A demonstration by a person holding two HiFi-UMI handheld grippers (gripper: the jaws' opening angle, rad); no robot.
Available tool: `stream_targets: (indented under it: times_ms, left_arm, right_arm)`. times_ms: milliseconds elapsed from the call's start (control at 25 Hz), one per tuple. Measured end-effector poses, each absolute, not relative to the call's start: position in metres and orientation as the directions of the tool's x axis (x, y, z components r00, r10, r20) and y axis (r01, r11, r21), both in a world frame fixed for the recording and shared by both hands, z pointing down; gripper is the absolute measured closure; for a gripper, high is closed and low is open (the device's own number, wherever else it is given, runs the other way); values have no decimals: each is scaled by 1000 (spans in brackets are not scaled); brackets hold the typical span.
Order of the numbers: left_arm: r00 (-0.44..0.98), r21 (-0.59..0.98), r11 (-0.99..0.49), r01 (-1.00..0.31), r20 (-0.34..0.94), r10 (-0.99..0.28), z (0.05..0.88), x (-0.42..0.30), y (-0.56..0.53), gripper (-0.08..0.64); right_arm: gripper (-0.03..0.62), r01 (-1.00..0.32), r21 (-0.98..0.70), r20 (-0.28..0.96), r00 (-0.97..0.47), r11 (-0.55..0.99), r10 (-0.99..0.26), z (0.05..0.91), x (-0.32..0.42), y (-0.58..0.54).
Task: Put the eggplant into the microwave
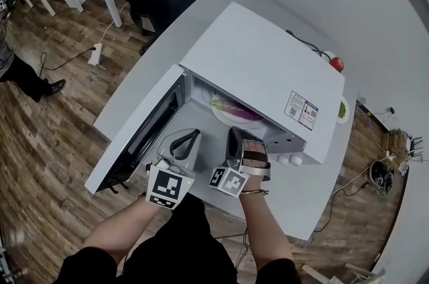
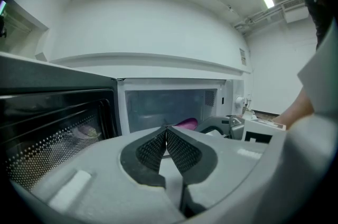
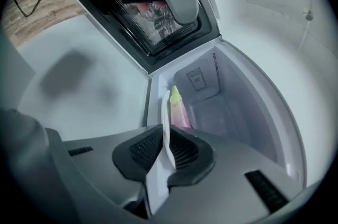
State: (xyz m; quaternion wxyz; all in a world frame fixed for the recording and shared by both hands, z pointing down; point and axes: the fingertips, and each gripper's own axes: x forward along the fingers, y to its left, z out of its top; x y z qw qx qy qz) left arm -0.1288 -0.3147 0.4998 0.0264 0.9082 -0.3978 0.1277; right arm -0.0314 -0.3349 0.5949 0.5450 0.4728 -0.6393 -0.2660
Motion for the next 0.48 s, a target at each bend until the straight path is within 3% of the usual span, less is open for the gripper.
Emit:
stream_targets:
  times_ms: [80, 480]
  left_arm:
    - [651, -52, -682, -729, 253, -716, 499, -129, -315, 551]
    - [658, -47, -689, -723, 260, -707, 501, -128, -318, 551]
  right_arm:
    - [563, -328, 846, 460, 47, 421, -887, 598, -30, -335]
    - [569, -350, 843, 457, 68, 408, -887, 590, -29, -354]
